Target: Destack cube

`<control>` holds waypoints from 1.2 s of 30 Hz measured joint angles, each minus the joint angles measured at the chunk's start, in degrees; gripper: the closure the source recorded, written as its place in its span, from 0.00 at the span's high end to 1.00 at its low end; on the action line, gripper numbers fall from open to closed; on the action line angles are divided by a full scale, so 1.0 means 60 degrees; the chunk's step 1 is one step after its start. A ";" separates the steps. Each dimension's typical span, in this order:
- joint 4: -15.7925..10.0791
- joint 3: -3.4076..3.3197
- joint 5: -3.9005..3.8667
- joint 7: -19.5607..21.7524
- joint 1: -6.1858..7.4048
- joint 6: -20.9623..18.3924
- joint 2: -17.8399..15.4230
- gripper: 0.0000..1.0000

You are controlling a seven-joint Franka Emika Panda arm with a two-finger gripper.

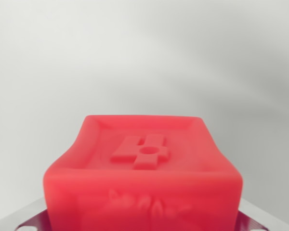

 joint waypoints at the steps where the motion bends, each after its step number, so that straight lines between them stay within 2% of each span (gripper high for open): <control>1: 0.0030 -0.0006 0.0002 -0.0027 -0.0026 -0.0002 0.0027 0.00; 17: 0.0537 -0.0067 0.0028 -0.0466 -0.0455 -0.0096 0.0435 0.00; 36: 0.1179 -0.0085 0.0044 -0.0916 -0.0945 -0.0246 0.0926 0.00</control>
